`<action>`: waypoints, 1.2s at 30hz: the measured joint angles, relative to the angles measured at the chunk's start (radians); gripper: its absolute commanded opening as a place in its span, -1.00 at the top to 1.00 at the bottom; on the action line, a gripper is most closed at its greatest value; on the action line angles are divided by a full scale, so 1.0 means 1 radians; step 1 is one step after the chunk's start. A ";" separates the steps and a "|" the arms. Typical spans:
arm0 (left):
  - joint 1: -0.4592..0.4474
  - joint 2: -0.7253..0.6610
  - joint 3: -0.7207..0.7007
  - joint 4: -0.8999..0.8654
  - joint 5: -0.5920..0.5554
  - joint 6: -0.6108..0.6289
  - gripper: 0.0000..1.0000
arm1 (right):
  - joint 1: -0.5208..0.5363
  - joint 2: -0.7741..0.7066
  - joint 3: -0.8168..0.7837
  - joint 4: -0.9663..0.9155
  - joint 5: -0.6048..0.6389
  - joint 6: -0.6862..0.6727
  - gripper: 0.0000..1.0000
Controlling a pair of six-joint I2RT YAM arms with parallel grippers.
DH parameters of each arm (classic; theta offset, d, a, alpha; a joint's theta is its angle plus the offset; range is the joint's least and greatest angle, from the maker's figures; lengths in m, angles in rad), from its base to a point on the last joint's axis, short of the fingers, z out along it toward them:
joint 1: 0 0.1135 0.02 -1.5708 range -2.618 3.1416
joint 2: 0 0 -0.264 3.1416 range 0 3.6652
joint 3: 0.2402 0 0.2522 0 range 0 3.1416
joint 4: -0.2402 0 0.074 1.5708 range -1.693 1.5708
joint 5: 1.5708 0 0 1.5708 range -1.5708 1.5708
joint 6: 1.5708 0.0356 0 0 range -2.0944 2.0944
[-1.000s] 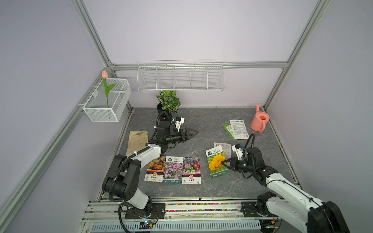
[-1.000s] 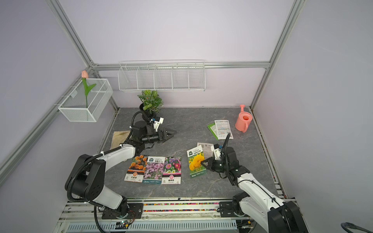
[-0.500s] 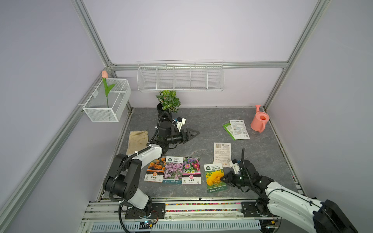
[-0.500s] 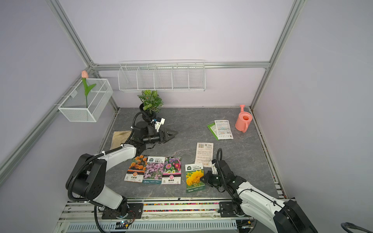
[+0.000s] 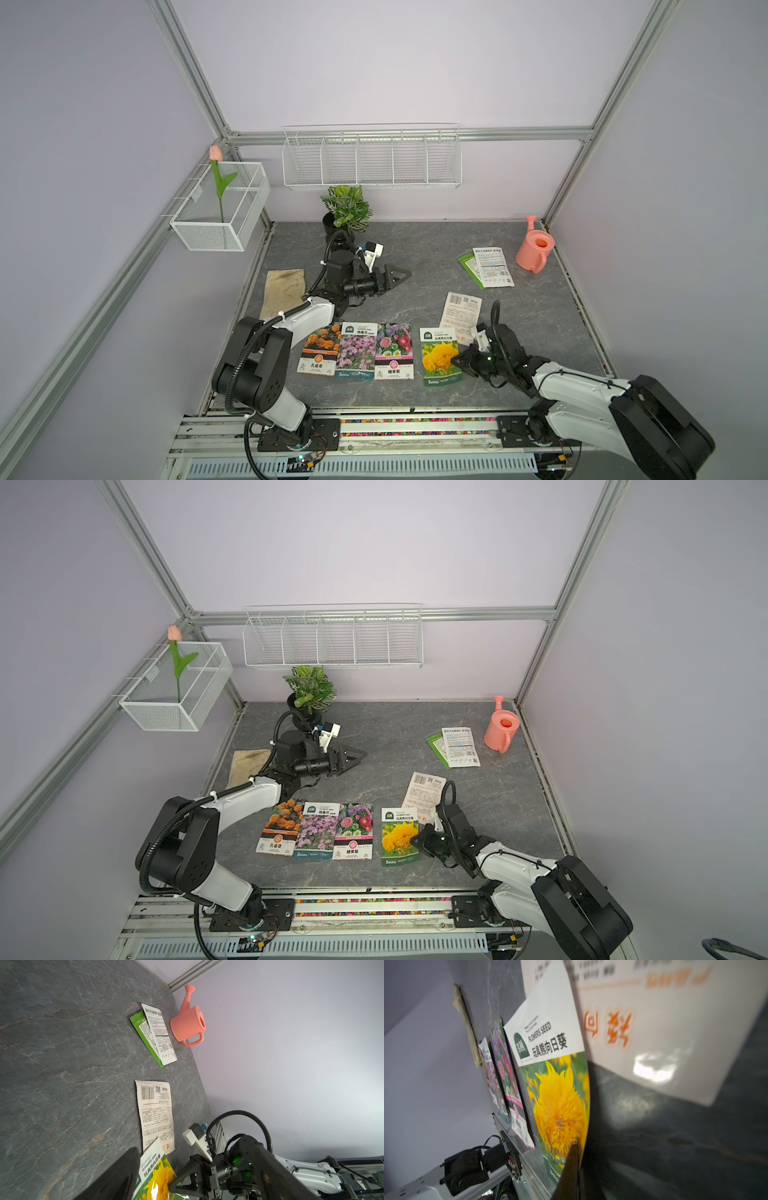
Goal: Arrange the seed packets in a row
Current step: Move the seed packet to the center of the board, then place the seed packet at the center of the board.
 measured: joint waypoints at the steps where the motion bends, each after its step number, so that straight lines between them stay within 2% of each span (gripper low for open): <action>1: 0.000 0.000 0.000 0.000 0.000 0.000 -0.75 | -0.035 0.013 0.008 0.002 -0.004 -0.015 0.86; 7: 0.000 0.000 0.000 -0.003 0.000 0.000 -0.75 | -0.211 0.122 0.096 -0.016 -0.019 -0.138 0.86; 16: 0.000 0.002 0.000 -0.003 0.000 0.000 -0.75 | -0.254 0.430 0.348 0.042 -0.015 -0.292 0.86; 19: 0.000 0.002 0.000 -0.003 0.000 0.001 -0.75 | -0.250 0.462 0.385 0.048 -0.017 -0.327 0.86; 22: 0.000 0.004 0.000 -0.003 0.000 0.001 -0.75 | -0.228 0.446 0.402 0.023 -0.026 -0.357 0.86; 27: -0.002 0.016 0.000 -0.003 0.000 0.000 -0.75 | -0.143 0.329 0.415 -0.053 -0.045 -0.389 0.86; 36: -0.006 0.032 0.000 -0.002 0.000 0.000 -0.75 | -0.058 0.153 0.354 -0.131 -0.023 -0.356 0.86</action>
